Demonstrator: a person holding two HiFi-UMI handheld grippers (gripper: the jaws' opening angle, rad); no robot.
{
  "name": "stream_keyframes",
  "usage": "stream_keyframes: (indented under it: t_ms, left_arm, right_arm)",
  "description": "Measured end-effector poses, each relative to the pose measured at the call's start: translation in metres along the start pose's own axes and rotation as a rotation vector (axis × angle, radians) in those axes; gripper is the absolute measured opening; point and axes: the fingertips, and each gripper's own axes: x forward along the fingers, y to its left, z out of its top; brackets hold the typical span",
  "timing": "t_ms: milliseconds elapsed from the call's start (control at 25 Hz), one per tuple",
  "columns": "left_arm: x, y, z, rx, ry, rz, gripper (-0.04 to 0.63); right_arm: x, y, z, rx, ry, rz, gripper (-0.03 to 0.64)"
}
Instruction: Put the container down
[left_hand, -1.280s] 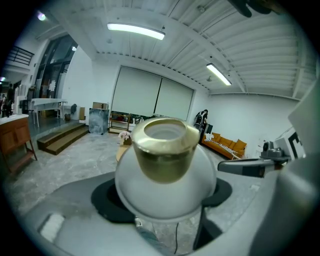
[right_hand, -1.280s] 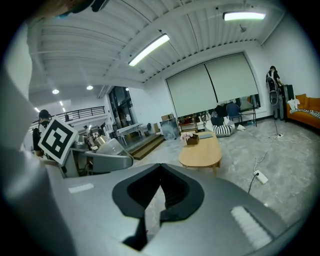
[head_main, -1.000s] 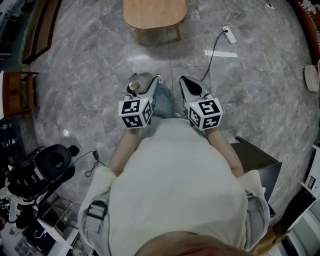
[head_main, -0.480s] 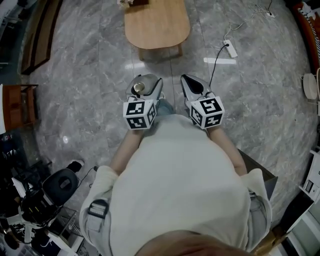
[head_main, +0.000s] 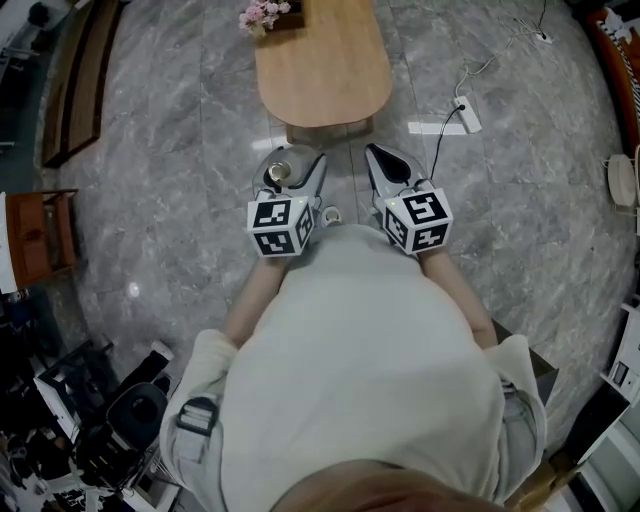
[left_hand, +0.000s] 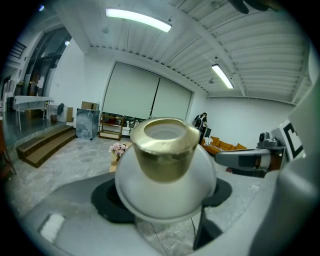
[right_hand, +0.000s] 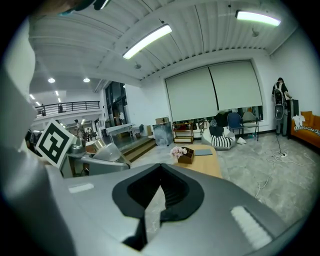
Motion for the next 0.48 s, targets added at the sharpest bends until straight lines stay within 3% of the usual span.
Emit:
stream_keyframes:
  t_ms: [480]
  left_arm:
    - [0.057,0.049,0.004,-0.021,0.053,0.002,0.348]
  right_arm:
    - [0.062,-0.017,0.006,0.013,0.052,0.015,0.002]
